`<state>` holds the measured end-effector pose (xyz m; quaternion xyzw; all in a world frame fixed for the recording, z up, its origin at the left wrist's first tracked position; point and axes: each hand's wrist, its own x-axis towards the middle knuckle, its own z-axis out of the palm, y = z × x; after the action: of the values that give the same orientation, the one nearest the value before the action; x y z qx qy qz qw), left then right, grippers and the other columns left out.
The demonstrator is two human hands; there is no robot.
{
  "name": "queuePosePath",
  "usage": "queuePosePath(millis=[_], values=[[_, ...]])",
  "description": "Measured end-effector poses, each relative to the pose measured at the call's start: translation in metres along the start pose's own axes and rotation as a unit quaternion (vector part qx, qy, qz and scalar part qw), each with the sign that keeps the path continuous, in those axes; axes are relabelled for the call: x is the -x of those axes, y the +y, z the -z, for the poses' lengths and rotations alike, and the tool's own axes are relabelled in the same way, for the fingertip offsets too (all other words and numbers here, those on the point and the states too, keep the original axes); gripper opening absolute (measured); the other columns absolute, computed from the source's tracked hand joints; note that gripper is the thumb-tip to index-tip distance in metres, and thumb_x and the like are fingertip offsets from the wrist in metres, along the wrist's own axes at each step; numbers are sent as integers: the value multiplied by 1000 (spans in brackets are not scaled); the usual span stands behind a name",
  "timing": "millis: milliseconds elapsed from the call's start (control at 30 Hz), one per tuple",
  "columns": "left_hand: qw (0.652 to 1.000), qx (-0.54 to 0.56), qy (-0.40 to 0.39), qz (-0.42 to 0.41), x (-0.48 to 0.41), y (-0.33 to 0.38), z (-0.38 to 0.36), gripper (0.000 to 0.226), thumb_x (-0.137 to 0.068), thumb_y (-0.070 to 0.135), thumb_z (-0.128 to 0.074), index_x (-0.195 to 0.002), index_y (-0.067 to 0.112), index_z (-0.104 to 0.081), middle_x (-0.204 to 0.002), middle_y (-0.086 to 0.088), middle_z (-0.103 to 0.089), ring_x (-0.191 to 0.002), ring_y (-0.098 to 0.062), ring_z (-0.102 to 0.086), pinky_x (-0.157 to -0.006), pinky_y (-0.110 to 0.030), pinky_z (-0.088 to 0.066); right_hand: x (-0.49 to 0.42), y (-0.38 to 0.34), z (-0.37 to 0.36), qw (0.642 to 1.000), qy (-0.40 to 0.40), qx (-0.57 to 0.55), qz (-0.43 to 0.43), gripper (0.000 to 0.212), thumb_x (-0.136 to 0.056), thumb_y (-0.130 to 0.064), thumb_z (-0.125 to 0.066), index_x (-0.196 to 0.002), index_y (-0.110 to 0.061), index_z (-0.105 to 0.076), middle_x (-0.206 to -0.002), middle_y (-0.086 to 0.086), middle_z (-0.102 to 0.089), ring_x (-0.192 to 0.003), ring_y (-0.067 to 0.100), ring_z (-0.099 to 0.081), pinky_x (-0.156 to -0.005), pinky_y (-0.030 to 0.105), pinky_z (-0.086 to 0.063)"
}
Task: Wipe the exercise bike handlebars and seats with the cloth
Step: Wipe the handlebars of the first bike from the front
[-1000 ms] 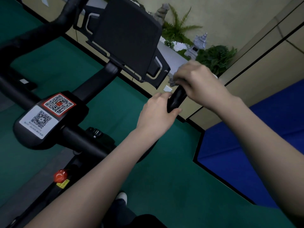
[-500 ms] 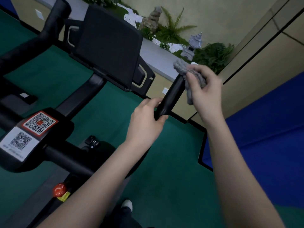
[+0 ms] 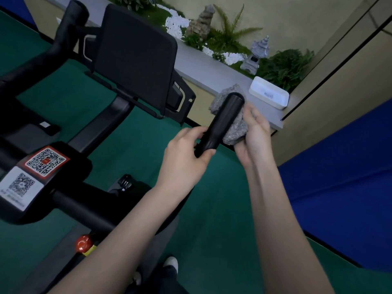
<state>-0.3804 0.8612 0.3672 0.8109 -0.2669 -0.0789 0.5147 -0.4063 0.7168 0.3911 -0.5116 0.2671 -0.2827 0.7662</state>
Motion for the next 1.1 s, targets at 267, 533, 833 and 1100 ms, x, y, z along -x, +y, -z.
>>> queuePosePath(millis=[267,533,833,1100], values=[[1000,-1,-3,2,-1,-1,1,48,-78,20,-75,-123,24,-61,-107,7,-62,-88,-8,-55,-73,-15,-38,14,17,4,999,-16,-36,-21,33,-100,-6,-42,-130,5,-47,-110,15,-62,-103,25,-58,-100,42,-44],[999,2,-35,16,0,-1,8,53,-78,25,-75,-128,26,-56,-111,11,-59,-94,-4,-56,-72,-2,-39,28,36,11,999,-42,-7,-18,31,-100,-3,-40,-128,5,-48,-110,16,-63,-103,26,-61,-98,42,-47],[998,-30,-50,17,11,-6,18,38,-84,29,-69,-121,23,-62,-108,4,-66,-96,-9,-60,-71,-4,-37,50,62,16,998,-38,45,12,21,-98,-5,-47,-108,-15,-62,-96,0,-72,-93,15,-66,-78,25,-53],[996,-52,-75,-3,14,-1,24,38,-87,32,-66,-123,21,-61,-113,3,-63,-95,-5,-55,-76,-7,-34,77,56,31,971,8,221,91,28,-93,-4,-55,-94,-29,-66,-89,-11,-70,-83,1,-65,-72,16,-50]])
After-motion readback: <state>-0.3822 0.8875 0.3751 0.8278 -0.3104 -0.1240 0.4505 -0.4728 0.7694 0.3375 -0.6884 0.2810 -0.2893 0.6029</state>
